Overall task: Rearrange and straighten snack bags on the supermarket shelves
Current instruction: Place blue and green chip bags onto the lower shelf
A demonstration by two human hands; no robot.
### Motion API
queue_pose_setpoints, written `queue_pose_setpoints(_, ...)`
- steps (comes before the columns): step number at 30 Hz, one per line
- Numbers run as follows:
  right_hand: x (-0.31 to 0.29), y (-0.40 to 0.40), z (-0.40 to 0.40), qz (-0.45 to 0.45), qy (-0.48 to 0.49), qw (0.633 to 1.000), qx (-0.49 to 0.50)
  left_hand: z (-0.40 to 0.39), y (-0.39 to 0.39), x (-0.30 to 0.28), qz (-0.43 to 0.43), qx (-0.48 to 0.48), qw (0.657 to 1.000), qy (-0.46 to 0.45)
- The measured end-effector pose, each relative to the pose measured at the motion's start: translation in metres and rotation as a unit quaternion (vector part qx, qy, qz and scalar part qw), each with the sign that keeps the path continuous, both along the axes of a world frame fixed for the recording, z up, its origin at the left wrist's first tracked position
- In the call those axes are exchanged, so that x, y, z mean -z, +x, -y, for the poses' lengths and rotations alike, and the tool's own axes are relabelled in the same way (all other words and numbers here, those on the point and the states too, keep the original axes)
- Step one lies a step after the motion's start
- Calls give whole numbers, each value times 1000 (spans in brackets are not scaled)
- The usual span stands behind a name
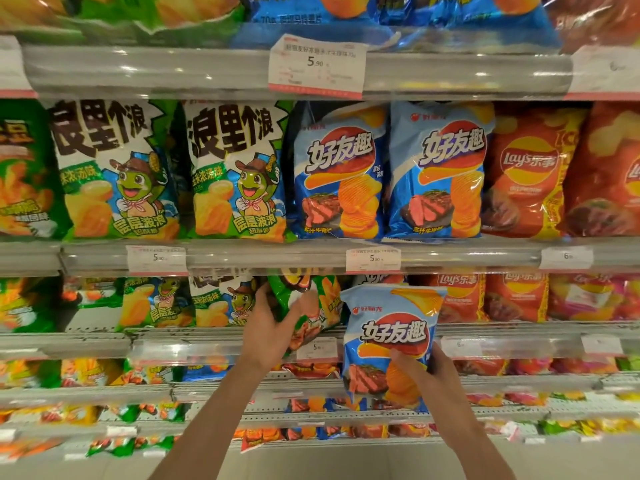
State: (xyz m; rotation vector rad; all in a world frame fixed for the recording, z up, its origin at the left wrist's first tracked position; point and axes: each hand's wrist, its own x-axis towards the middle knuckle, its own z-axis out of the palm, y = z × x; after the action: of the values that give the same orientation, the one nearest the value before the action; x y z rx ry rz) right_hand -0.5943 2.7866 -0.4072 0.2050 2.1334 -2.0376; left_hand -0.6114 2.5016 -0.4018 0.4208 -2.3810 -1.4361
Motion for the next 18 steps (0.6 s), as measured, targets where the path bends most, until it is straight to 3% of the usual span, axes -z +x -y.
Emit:
queue_pose_setpoints(7,3,1,-1,6,-5,1000,-7,13,35,-3,-3,51,998,47)
queue_pose_setpoints(13,7,-5,14,28,2,999,-17,42,69,0,2,46,999,-20)
queue_pose_setpoints(18,3,-10,41,23,9,999,-47,74,95,6,15,30,999,-12)
